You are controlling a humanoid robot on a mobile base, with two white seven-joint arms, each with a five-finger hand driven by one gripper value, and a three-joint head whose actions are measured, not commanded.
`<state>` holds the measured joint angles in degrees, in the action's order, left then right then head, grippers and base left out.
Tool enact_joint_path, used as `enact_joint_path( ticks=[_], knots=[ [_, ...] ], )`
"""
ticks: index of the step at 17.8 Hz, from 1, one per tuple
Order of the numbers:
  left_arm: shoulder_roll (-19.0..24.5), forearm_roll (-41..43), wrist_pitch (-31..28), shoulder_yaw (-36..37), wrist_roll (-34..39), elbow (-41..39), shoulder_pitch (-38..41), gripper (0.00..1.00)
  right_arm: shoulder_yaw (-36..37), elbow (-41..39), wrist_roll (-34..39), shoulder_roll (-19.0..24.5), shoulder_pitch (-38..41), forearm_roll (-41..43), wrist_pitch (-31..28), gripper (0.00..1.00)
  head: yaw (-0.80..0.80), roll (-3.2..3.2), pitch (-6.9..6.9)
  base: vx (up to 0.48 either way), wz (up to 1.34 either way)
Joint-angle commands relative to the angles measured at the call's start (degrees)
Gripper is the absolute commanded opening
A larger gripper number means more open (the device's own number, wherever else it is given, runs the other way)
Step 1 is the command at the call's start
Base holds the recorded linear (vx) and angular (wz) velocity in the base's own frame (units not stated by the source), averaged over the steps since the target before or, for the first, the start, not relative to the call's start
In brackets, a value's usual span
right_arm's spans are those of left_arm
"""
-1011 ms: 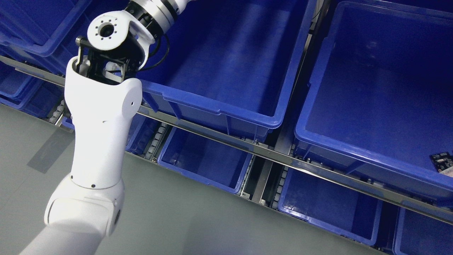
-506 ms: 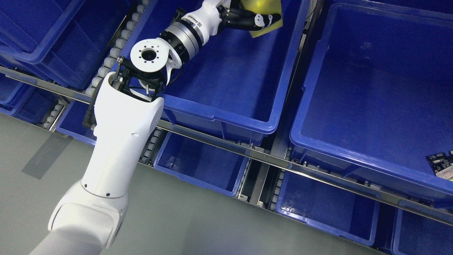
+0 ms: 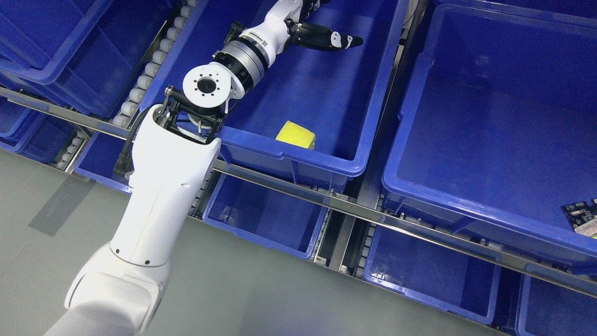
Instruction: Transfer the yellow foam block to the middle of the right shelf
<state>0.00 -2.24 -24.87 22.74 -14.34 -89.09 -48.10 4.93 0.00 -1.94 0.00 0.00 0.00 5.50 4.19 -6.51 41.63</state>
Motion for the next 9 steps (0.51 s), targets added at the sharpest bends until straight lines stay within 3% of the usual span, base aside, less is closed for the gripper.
enact_joint_path(
  ticks=[1,4,7,9],
  knots=[
    [1.0,-11.8,3.0,-9.4,3.2,-6.0,-0.2,1.00,0.0,-1.0,0.0,-1.0,0.1,-0.2,0.0,1.00,0.00,0.00,0.00,0.000,0.00],
    [1.0,-17.3,9.7,-14.6,8.9,-6.4,1.7,1.00,0.1,-1.0,0.0,-1.0,0.1,-0.2,0.0,1.00,0.00,0.00,0.00,0.000,0.00],
    [1.0,-17.5,10.5,-15.4,8.3,-9.6,10.1,1.00,0.0,-1.0,0.0,-1.0,0.1,-0.2,0.0,1.00,0.00,0.00,0.00,0.000,0.00],
    [1.0,-17.5,11.9,-17.5,3.1,-9.6,13.3,1.00,0.0,-1.0,0.0,-1.0,0.1,-0.2,0.0,1.00,0.00,0.00,0.00,0.000,0.00]
  ],
)
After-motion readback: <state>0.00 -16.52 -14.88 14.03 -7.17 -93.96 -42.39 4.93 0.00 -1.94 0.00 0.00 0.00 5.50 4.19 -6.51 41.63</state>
